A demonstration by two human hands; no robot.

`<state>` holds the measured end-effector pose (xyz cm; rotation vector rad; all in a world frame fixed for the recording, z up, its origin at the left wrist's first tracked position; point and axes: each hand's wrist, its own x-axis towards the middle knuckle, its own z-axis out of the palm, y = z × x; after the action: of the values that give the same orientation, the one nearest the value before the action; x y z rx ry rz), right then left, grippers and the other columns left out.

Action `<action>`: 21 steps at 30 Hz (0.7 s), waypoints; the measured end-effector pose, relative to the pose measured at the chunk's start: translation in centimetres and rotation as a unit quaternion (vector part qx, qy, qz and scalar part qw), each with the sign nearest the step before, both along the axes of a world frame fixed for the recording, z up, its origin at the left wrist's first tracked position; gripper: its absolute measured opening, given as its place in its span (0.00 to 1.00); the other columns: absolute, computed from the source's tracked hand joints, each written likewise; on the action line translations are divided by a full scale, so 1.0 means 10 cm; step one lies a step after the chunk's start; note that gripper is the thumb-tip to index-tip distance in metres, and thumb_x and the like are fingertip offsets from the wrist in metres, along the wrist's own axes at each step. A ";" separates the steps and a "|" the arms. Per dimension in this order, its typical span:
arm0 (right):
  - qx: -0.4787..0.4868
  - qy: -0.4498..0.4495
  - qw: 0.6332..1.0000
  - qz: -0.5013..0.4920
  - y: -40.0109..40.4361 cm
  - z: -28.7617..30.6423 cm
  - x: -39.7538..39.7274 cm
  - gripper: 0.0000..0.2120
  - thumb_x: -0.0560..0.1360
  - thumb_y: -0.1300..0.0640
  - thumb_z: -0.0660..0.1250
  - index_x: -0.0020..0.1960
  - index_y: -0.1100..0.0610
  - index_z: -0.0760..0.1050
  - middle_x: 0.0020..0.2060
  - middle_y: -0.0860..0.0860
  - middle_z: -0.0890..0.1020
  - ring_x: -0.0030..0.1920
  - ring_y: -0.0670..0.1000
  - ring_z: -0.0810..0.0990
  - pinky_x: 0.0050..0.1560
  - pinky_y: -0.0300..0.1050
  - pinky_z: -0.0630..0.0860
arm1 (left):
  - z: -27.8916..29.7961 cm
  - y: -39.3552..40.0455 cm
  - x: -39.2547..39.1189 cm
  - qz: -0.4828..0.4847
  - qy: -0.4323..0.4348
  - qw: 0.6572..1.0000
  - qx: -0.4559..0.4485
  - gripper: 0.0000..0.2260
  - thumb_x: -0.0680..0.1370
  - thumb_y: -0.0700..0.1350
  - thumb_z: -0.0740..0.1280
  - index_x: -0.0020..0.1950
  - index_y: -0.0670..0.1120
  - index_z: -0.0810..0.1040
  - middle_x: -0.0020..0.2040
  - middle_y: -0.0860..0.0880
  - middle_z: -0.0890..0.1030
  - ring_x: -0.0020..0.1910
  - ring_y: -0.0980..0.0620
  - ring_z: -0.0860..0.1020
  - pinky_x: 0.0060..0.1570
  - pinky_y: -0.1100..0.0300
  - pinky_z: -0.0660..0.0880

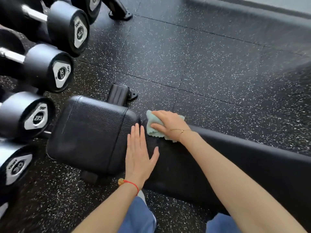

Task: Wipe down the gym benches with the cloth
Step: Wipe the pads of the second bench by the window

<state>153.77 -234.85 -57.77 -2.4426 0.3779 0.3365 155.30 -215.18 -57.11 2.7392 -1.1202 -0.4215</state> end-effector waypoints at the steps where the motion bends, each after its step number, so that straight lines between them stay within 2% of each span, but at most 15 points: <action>1: 0.004 -0.011 1.000 -0.005 -0.05 -0.02 -0.12 0.26 0.78 0.41 0.59 0.72 0.52 0.64 0.65 0.51 0.74 0.61 0.55 0.73 0.60 0.51 0.68 | 0.00 -0.07 -0.08 -0.011 0.003 1.000 -0.008 0.36 0.79 0.57 0.58 0.80 0.39 0.50 0.81 0.42 0.49 0.80 0.46 0.45 0.77 0.46 0.51; 4: 0.011 -0.009 1.000 -0.009 -0.29 -0.03 -0.60 0.28 0.78 0.41 0.59 0.73 0.51 0.62 0.65 0.51 0.73 0.61 0.55 0.73 0.60 0.52 0.69 | 0.00 -0.33 -0.41 -0.011 0.008 1.000 -0.013 0.37 0.79 0.58 0.57 0.80 0.39 0.49 0.81 0.42 0.48 0.80 0.46 0.45 0.77 0.47 0.51; 7: 0.000 0.019 0.999 -0.032 -0.69 0.01 -1.34 0.27 0.77 0.40 0.58 0.72 0.50 0.62 0.64 0.50 0.74 0.61 0.55 0.73 0.60 0.54 0.69 | -0.01 -0.61 -0.74 0.056 0.009 0.998 0.000 0.38 0.78 0.59 0.56 0.79 0.38 0.48 0.80 0.39 0.48 0.80 0.44 0.44 0.77 0.46 0.51; 13: -0.004 0.059 0.994 -0.092 -1.62 0.16 -3.25 0.29 0.75 0.35 0.55 0.72 0.45 0.63 0.65 0.44 0.73 0.64 0.48 0.71 0.66 0.47 0.65 | -0.03 -1.18 -1.57 0.049 -0.005 0.998 0.025 0.37 0.79 0.59 0.53 0.79 0.37 0.48 0.80 0.38 0.47 0.80 0.42 0.45 0.77 0.44 0.51; 17: 0.018 0.090 0.979 -0.184 -2.18 0.31 -4.47 0.25 0.75 0.36 0.58 0.69 0.42 0.66 0.61 0.39 0.74 0.63 0.45 0.71 0.65 0.44 0.65 | -0.03 -1.48 -2.15 0.074 0.001 0.997 0.032 0.37 0.79 0.59 0.53 0.79 0.37 0.47 0.80 0.37 0.46 0.79 0.41 0.43 0.77 0.43 0.48; 21: 0.023 0.105 0.978 -0.181 -2.36 0.32 -4.79 0.24 0.75 0.37 0.58 0.68 0.43 0.67 0.60 0.41 0.75 0.62 0.45 0.71 0.64 0.39 0.63 | 0.02 -1.67 -2.61 0.079 0.017 0.997 0.018 0.38 0.79 0.59 0.55 0.79 0.37 0.47 0.80 0.37 0.45 0.79 0.42 0.42 0.77 0.43 0.47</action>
<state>105.91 -258.45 -54.60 -2.2399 0.8820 0.4380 129.21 -231.86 -56.95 2.8144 -0.8877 -0.4695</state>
